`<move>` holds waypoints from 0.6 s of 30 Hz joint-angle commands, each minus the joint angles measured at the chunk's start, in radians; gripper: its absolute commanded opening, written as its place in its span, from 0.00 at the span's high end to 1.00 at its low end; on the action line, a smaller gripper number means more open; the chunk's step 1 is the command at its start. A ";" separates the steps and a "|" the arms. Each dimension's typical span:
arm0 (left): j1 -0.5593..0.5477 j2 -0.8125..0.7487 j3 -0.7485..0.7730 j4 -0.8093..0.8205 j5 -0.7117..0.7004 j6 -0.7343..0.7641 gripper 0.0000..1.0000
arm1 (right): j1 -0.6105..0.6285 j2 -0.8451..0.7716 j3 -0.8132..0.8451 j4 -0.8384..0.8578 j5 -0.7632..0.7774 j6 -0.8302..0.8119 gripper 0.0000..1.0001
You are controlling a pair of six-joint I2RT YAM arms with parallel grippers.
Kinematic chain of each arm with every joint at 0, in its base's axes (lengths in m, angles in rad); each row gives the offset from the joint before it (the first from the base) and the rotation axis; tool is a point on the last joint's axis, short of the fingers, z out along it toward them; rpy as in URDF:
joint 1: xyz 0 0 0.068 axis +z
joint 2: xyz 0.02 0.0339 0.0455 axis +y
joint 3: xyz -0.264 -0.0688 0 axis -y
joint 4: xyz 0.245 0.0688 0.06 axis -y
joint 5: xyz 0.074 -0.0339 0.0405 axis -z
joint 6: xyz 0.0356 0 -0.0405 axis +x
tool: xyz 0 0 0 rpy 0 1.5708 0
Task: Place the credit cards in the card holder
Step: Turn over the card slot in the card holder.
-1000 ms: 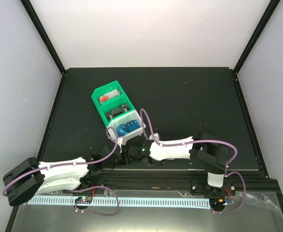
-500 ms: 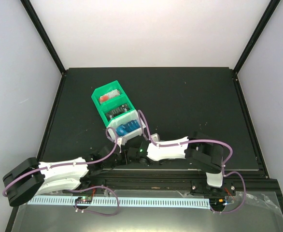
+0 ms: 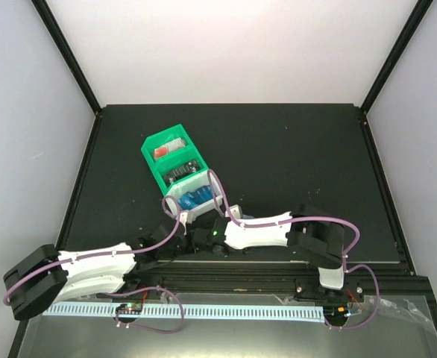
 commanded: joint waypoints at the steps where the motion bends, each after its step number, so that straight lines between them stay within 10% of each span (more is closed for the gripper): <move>1: 0.011 -0.023 -0.005 -0.018 -0.004 0.010 0.72 | 0.015 0.018 0.027 0.025 0.035 0.024 0.90; 18: 0.026 -0.128 -0.019 -0.118 -0.068 0.009 0.72 | 0.059 0.030 0.071 0.053 -0.028 0.063 0.90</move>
